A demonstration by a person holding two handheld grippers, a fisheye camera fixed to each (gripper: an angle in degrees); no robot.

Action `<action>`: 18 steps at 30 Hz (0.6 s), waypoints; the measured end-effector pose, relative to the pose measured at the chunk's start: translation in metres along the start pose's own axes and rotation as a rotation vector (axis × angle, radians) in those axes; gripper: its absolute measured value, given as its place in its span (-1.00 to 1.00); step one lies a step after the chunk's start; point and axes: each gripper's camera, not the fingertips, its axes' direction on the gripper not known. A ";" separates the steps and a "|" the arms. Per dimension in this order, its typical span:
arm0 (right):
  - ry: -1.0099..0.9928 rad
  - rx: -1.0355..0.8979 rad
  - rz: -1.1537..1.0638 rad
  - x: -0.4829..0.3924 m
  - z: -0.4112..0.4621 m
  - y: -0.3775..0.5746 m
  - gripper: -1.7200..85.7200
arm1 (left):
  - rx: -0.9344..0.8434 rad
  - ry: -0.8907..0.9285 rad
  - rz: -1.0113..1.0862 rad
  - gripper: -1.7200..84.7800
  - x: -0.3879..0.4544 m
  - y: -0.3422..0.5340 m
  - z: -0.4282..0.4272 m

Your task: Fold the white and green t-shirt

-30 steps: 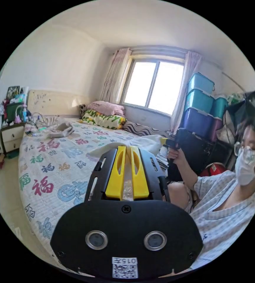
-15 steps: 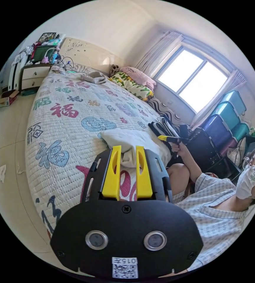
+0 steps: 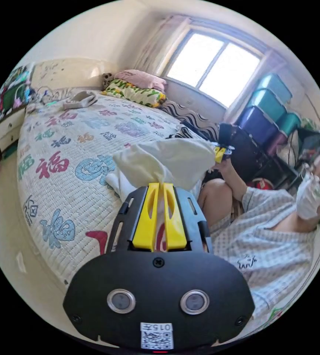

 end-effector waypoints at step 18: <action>0.272 -0.176 -0.013 -0.008 0.041 0.047 -0.87 | 0.145 -0.066 0.090 -0.77 0.083 0.033 -0.035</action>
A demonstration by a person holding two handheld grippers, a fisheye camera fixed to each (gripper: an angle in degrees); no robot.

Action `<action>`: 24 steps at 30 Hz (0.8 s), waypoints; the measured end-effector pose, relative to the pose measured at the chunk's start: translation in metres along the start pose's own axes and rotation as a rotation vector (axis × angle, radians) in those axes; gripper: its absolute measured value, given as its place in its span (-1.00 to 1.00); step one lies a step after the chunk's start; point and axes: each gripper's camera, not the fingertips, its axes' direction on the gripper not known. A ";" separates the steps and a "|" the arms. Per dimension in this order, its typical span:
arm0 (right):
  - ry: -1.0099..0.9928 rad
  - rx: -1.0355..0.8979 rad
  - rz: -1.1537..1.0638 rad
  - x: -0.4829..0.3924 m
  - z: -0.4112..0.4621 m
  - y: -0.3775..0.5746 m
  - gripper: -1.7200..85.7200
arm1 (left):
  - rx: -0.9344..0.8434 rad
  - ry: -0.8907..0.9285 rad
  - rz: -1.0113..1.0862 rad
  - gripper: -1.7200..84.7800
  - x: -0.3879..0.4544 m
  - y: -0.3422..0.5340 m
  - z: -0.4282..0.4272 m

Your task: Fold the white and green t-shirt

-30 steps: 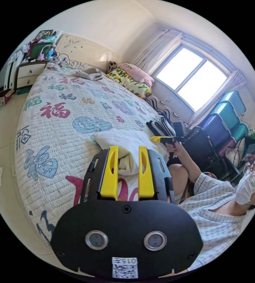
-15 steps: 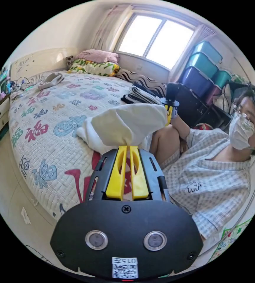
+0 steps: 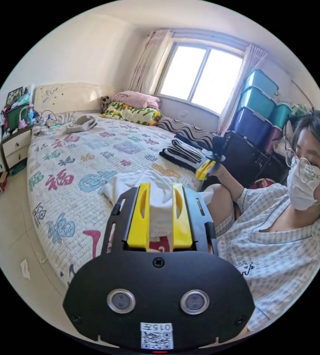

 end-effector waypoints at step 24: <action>0.401 0.213 -0.213 -0.082 0.123 -0.161 -0.94 | -0.242 -0.358 0.063 -0.78 0.106 0.003 0.097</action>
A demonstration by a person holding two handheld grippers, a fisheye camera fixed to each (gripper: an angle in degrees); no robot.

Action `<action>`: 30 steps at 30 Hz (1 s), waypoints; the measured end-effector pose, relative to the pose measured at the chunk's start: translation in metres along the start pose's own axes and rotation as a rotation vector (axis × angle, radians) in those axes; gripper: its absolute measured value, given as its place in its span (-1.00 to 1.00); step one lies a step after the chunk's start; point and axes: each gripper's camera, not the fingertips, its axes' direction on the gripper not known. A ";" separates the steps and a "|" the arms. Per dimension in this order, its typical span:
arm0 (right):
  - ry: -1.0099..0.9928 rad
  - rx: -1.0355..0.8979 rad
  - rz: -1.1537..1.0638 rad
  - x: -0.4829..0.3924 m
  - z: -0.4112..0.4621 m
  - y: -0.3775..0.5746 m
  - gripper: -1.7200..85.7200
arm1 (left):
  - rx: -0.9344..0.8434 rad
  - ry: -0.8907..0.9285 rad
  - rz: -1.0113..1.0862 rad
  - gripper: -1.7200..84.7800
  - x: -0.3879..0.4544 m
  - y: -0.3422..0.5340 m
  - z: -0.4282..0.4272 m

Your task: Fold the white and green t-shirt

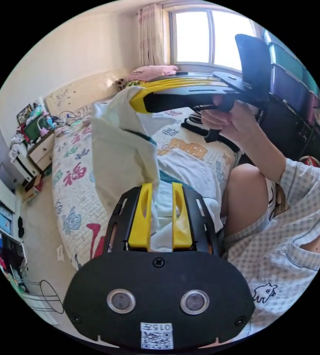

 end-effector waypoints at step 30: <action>-0.124 -0.429 0.132 0.071 0.137 0.011 -0.86 | 0.061 0.025 -0.075 -0.71 -0.005 0.034 -0.004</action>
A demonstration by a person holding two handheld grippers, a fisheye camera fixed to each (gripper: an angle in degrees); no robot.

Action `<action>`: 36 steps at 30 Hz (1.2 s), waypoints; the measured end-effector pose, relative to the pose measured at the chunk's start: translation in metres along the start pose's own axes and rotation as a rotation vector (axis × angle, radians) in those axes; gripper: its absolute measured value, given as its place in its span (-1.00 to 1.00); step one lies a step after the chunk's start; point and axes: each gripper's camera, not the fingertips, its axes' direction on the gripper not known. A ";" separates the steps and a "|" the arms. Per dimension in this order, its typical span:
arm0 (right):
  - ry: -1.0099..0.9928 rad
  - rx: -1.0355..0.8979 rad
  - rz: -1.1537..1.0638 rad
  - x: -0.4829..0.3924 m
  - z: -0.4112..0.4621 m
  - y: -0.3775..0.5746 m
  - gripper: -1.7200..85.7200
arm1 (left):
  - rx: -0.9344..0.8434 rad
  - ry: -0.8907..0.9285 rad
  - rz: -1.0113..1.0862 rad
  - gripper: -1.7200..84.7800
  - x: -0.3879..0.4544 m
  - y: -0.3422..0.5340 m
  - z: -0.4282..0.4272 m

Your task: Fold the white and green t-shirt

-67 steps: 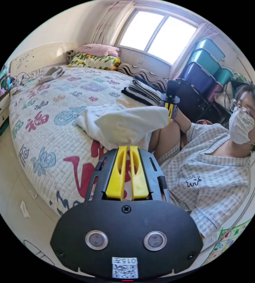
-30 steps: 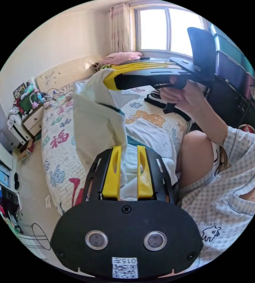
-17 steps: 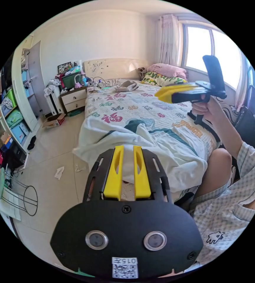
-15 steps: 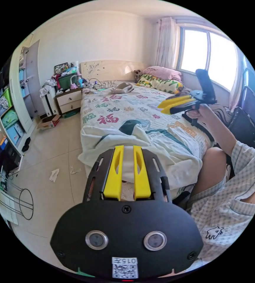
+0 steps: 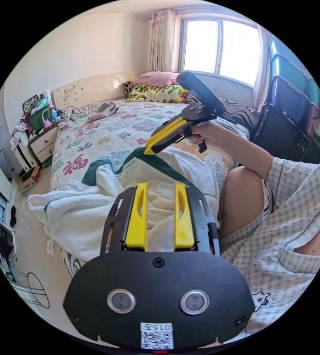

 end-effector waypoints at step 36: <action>-0.006 0.174 -0.051 0.018 0.019 0.068 -0.82 | 0.362 0.118 -0.376 -0.97 -0.052 0.079 -0.062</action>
